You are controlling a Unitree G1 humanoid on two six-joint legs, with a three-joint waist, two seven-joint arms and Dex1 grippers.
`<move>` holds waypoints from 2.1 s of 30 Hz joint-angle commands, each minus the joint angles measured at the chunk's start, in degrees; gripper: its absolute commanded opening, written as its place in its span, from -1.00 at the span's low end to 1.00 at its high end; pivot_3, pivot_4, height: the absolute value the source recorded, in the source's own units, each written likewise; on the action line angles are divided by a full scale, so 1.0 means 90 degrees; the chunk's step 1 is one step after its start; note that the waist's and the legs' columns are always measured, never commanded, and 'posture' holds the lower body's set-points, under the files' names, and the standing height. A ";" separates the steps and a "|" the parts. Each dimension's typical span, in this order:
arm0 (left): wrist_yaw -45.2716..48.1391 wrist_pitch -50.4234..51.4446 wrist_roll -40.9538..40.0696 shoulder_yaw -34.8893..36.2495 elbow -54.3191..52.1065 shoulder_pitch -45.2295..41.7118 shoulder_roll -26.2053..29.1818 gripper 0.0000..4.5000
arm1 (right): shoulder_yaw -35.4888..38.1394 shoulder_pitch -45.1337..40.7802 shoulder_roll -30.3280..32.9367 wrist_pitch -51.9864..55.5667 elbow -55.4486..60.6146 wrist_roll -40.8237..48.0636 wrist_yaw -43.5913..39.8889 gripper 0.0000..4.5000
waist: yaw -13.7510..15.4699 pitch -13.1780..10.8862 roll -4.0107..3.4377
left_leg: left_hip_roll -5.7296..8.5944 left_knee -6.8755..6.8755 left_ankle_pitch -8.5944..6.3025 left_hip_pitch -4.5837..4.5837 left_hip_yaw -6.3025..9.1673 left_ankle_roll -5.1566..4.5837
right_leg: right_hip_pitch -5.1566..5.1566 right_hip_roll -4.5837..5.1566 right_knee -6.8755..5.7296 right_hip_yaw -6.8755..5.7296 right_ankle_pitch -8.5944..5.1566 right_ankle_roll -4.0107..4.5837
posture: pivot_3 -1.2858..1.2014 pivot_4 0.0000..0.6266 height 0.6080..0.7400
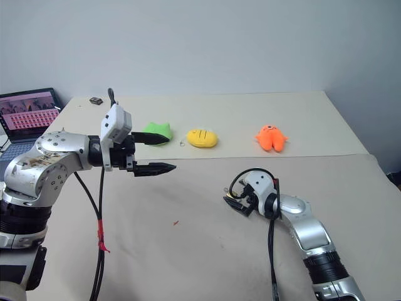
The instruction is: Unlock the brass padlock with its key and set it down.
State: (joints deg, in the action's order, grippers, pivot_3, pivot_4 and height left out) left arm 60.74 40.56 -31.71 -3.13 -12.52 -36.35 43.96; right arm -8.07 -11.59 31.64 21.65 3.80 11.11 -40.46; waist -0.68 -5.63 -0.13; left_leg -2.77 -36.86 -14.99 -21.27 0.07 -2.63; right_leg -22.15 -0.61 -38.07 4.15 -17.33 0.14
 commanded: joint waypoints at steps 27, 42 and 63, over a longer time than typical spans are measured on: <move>0.0077 -0.0293 0.0169 0.0142 0.0083 -0.0089 -0.0046 1.00 | -0.0241 0.0003 -0.0136 -0.0061 0.0103 -0.0604 0.0103 0.64 | -0.0021 0.0006 0.0000 | -0.0002 -0.0002 0.0001 0.0011 -0.0001 0.0001 | 0.0004 -0.0004 -0.0006 0.0002 -0.0003 -0.0006 | 0.03 -0.52 -0.28; -0.0011 -0.0040 -0.0173 0.0336 0.0130 -0.0060 -0.0153 1.00 | -0.0298 -0.0321 0.0087 -0.0143 0.0491 -0.0840 -0.0126 -0.58 | -0.0004 0.0012 0.0000 | 0.0001 -0.0004 0.0001 0.0008 -0.0001 0.0001 | 0.0004 0.0001 -0.0006 0.0002 0.0001 -0.0001 | 0.03 -0.52 -0.28; 0.1802 0.1050 -0.1015 -0.0246 0.1069 0.0064 -0.0185 1.00 | -0.1093 -0.2010 0.0617 -0.1050 0.2046 -0.1667 -0.1214 -0.58 | 0.0013 0.0013 -0.0005 | 0.0011 -0.0015 0.0000 0.0007 0.0016 0.0000 | -0.0007 0.0009 -0.0014 -0.0006 0.0014 0.0022 | 0.03 -0.52 -0.28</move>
State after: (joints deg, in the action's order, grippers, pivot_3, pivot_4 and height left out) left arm 75.34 51.15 -41.46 -4.76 -1.37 -35.36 41.33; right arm -18.97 -29.24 37.53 11.92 19.62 -4.28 -51.90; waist -0.56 -5.52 -0.18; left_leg -2.67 -37.00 -14.98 -21.20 0.21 -2.63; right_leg -22.21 -0.53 -38.19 4.09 -17.20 0.34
